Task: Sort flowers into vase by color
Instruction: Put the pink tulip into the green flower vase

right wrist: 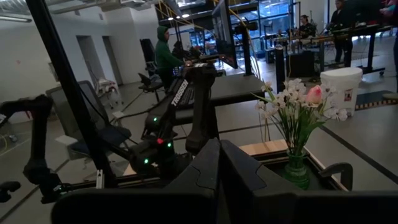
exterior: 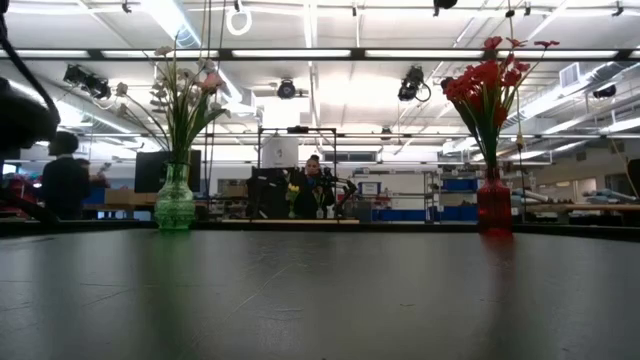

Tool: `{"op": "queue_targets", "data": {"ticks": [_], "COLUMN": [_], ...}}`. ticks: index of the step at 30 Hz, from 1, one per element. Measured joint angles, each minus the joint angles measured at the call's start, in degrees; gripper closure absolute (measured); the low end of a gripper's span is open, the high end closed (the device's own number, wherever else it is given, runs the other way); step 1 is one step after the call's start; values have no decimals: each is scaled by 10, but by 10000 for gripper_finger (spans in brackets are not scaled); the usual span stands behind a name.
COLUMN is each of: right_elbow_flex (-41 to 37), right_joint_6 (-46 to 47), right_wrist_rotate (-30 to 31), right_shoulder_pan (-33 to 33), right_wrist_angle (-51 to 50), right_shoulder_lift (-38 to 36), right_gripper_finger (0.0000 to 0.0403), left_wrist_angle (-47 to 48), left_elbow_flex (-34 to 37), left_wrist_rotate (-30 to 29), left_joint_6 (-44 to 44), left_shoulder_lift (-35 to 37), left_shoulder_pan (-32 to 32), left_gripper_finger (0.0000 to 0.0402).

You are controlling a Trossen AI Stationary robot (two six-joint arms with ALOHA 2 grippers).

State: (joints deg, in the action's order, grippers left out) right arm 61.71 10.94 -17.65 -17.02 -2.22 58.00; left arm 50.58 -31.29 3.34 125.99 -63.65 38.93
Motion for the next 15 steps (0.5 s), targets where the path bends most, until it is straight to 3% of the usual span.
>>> {"op": "queue_targets", "data": {"ticks": [9,15], "right_elbow_flex": [0,0], "right_joint_6": [0,0], "right_wrist_rotate": [0,0], "right_shoulder_pan": [0,0], "right_wrist_angle": [0,0], "right_shoulder_lift": [0,0], "right_gripper_finger": [379,379], "left_wrist_angle": [-54,-62], "left_elbow_flex": [-1,-3], "left_wrist_rotate": [-5,-7], "left_joint_6": [-2,-2], "left_shoulder_lift": [-77,-97], "left_shoulder_pan": [5,5], "left_gripper_finger": [212,307]}}
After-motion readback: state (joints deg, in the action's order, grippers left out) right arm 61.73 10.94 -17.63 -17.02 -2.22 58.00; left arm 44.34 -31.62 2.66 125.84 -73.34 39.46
